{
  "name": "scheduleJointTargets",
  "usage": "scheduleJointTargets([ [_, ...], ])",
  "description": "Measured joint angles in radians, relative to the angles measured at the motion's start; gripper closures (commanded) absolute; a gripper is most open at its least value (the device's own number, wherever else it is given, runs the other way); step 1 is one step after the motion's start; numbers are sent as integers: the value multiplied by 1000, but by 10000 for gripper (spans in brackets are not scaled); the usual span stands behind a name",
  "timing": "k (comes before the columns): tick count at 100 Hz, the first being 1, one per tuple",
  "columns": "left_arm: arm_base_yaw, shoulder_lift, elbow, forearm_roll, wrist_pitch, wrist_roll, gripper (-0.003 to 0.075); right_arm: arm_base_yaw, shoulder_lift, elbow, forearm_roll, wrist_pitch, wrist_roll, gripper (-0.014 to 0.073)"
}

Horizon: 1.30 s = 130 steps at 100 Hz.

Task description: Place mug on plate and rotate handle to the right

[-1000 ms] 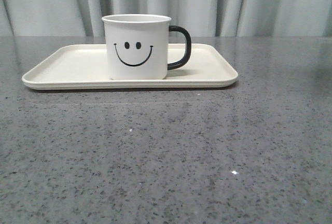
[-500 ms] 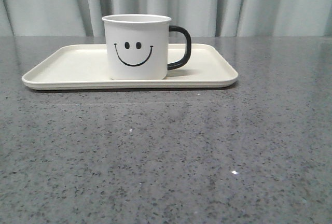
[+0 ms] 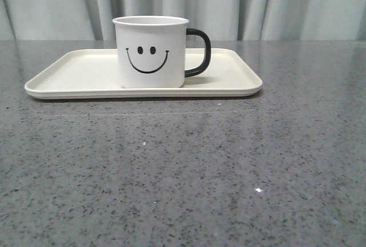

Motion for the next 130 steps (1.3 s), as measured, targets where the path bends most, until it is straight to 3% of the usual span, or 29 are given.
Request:
scheduleJointTargets([
  [32,0,0,0,0,0,0,227,13,0,23,-14,-9,2,180],
  [63,0,0,0,0,0,0,242,20,0,23,-17,-9,2,430],
  [72,0,0,0,0,0,0,328,20,0,23,-17,-9,2,528],
  [85,0,0,0,0,0,0,529,20,0,23,-17,-7,4,659],
  [99,0,0,0,0,2,0,742,20,0,23,-18,0,4,659],
  [130,0,0,0,0,2,0,740,20,0,23,-18,14,4,660],
])
